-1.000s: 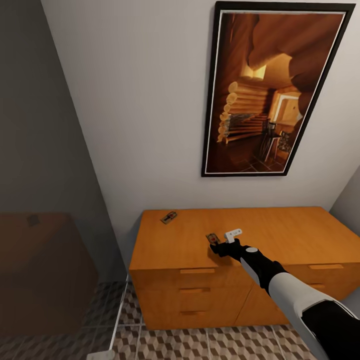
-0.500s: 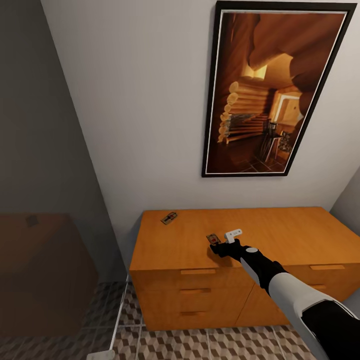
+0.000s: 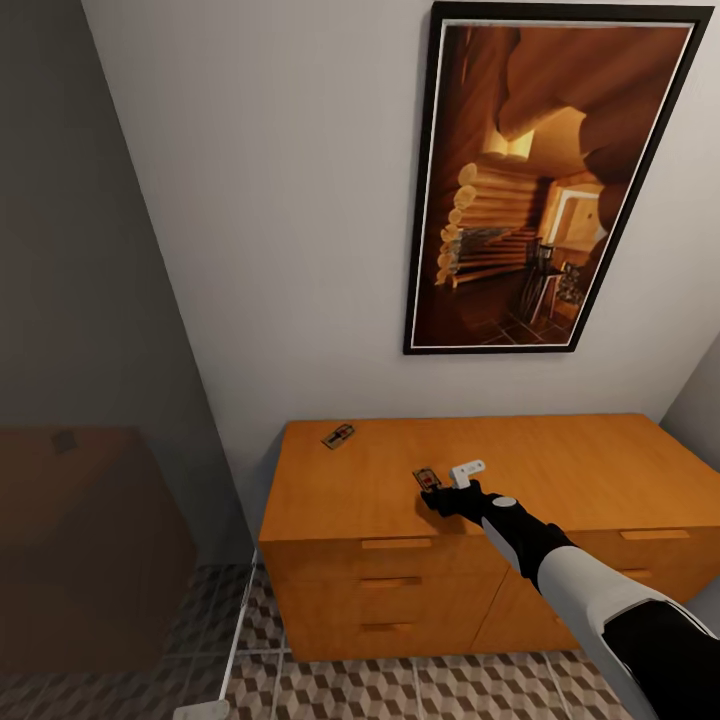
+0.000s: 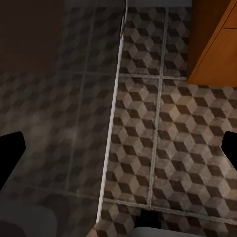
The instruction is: Take the four mousetraps from the cabinet in the bathroom and place them on the bathroom floor. Make sure all four end up on the same floor surface, and ensure that at least two of them are either under or directly next to the same bathroom sink.
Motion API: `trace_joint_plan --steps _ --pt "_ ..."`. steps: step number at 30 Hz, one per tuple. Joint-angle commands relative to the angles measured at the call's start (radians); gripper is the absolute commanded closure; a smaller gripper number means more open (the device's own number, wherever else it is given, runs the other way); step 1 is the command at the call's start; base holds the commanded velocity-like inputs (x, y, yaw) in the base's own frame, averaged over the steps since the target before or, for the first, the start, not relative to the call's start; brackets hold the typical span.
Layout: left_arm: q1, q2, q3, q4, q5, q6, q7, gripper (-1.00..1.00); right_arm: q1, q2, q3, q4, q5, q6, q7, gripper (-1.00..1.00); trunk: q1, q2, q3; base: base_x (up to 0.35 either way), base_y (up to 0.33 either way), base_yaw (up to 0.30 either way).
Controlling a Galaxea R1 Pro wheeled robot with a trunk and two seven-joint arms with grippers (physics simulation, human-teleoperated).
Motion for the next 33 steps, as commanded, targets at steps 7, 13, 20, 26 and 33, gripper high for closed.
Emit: trace_joint_plan --steps 7,13,20,26,33 --pt "-0.002 -0.001 -0.008 0.004 0.004 -0.005 0.002 -1.0 -0.001 -0.001 0.006 0.003 -0.01 0.001 0.002 -1.0 0.001 -0.002 -0.002 0.0 0.0 0.0" --pt "-0.002 -0.001 -0.008 0.004 0.005 -0.005 0.002 -1.0 -0.001 -0.001 0.006 0.006 -0.01 0.001 0.002 -1.0 0.001 -0.002 -0.002 0.0 0.0 0.0" --pt "-0.002 -0.001 -0.008 0.004 0.004 -0.005 0.002 -1.0 -0.001 -0.001 0.006 0.012 -0.01 0.0 0.002 -1.0 0.001 -0.002 -0.002 0.0 0.0 0.0" --pt "-0.002 -0.001 -0.008 0.004 0.005 -0.005 0.002 -1.0 -0.001 -0.001 0.006 0.013 -0.01 0.0 0.002 -1.0 0.001 -0.002 -0.002 0.0 0.0 0.0" --pt "-0.002 0.0 -0.009 0.004 0.005 -0.005 0.002 -1.0 -0.001 -0.001 0.006 0.013 -0.01 0.0 0.002 -1.0 0.001 -0.002 -0.002 0.0 0.0 0.0"
